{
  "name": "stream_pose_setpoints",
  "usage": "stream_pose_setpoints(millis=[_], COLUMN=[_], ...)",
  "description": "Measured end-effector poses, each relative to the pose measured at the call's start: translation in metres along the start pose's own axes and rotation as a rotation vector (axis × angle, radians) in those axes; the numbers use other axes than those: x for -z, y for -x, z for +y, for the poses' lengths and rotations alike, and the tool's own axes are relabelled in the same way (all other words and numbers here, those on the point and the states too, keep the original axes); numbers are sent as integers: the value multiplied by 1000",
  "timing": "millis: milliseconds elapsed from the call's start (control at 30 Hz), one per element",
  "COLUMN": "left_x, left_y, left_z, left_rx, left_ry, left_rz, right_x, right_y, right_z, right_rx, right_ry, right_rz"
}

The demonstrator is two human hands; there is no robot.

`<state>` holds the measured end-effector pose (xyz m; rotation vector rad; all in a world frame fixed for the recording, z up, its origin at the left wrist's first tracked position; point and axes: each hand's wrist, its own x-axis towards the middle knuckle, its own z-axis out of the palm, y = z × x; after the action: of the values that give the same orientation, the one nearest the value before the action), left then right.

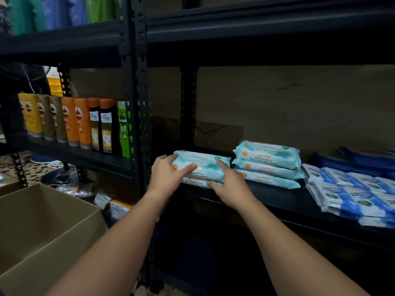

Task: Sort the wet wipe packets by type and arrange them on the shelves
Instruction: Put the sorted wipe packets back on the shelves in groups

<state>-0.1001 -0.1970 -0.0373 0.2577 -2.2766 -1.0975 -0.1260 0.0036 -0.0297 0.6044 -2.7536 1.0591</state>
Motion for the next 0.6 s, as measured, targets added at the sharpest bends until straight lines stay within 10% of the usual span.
stream_pose_setpoints(millis=[233,367,600], left_x=[-15,-16,-18], left_y=[-17,0,-13], left_z=[3,3,1], left_rx=[-17,-510,-649], left_ry=[-455,-739,-847], left_rz=[-11,172,3], right_x=[-3,4,52], right_y=[-24,-17,0], right_z=[-1,8,63], right_rx=[-28,13,-64], right_ry=[95,134,590], right_rz=[-33,-37,524])
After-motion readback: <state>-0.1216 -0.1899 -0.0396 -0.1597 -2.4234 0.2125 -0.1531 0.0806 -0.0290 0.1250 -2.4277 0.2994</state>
